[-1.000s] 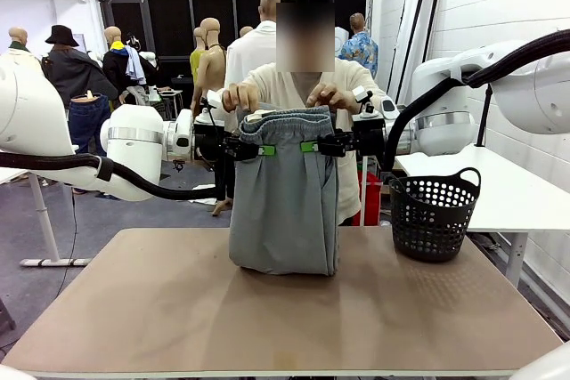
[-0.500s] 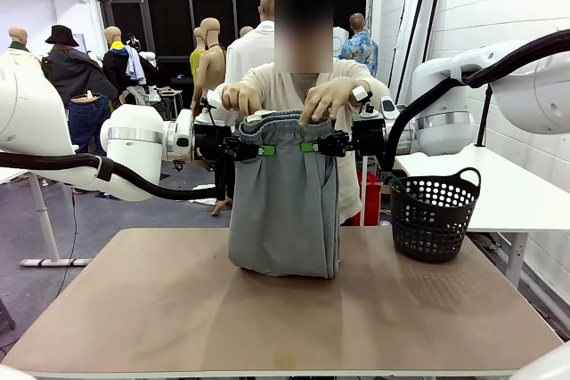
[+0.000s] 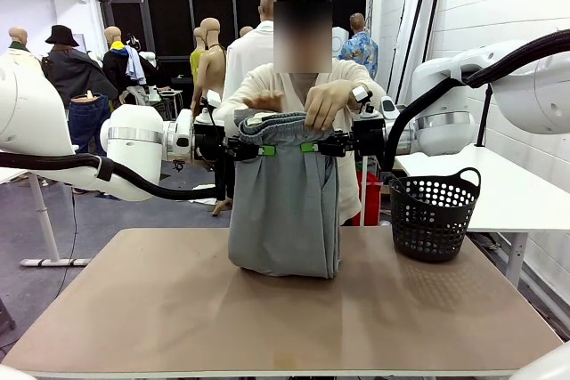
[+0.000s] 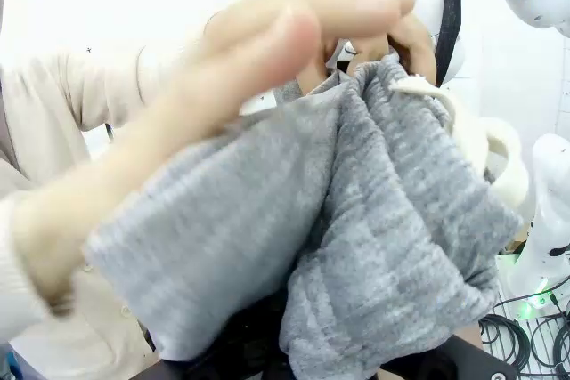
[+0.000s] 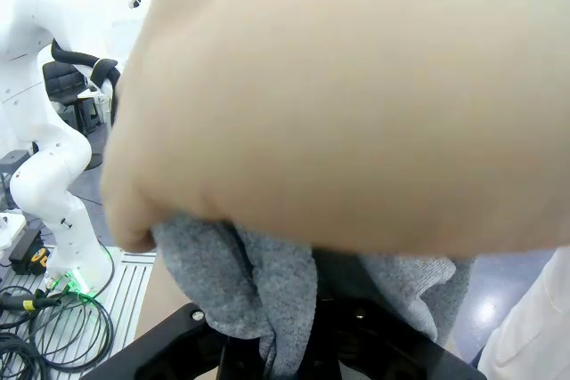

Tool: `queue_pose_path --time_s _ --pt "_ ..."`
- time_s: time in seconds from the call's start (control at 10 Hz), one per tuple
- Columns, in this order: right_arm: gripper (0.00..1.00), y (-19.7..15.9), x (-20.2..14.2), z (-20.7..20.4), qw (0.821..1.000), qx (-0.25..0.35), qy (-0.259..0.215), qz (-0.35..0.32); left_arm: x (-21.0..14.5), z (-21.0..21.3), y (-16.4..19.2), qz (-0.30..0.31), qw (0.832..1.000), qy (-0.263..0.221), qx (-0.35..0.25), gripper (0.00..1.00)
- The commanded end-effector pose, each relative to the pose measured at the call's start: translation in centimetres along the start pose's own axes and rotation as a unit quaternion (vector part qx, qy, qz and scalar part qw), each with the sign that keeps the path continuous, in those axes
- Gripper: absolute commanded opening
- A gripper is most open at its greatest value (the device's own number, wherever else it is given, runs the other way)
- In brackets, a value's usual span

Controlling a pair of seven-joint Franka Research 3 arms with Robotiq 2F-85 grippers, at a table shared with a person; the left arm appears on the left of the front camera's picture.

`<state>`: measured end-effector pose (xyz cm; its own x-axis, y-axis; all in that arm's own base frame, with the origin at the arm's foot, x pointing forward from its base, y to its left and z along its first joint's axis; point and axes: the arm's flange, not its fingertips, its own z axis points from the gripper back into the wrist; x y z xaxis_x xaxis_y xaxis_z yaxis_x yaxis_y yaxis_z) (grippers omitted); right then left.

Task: Fold the training pants.
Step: Release the ends of the Training pants and then grab the overlapped ends.

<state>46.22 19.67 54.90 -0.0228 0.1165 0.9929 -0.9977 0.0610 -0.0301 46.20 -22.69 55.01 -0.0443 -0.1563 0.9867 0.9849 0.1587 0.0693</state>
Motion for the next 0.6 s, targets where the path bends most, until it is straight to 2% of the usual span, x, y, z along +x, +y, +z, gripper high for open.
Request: queue_pose_path --time_s 0.0,0.5 --pt "0.00 0.24 0.12 0.00 1.000 0.004 -0.004 0.003 -0.05 0.01 -0.44 -0.007 1.000 -0.010 0.008 0.00" --pt "0.00 0.24 0.12 0.00 1.000 0.004 -0.004 0.003 -0.05 0.01 -0.44 -0.007 1.000 -0.010 0.008 0.00"
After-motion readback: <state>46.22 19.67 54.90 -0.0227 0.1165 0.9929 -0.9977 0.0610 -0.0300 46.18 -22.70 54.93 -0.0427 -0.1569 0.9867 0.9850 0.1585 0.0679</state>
